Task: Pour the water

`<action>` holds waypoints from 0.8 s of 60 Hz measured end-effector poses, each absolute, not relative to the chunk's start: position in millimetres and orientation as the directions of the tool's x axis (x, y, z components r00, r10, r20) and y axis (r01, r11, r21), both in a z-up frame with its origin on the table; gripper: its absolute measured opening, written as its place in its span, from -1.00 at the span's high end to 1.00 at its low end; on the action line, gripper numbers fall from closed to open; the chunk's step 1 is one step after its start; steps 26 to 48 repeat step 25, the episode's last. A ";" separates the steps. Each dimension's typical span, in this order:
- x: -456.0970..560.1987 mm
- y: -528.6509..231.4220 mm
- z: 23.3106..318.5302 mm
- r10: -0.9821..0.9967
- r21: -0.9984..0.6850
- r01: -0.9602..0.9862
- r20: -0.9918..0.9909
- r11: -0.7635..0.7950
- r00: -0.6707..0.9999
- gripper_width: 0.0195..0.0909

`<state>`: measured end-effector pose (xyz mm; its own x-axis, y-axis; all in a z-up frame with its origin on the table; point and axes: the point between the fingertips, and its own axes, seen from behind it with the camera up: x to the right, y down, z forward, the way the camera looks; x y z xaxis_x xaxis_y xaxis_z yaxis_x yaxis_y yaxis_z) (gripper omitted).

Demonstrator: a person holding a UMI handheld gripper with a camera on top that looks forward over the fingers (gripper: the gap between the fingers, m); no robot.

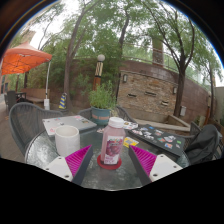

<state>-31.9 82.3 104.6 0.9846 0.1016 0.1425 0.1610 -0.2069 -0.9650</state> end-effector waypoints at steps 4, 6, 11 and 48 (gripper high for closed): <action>-29.3 52.8 116.1 0.088 -0.969 0.139 0.123 -0.206 0.989 -0.79; -26.7 36.4 121.4 0.080 -0.969 0.129 0.114 -0.211 0.990 -0.79; -21.9 -8.7 133.8 0.067 -0.971 0.120 0.109 -0.209 0.992 -0.79; 2.7 -119.6 121.3 -0.093 -0.962 -0.004 0.022 -0.271 0.995 -0.76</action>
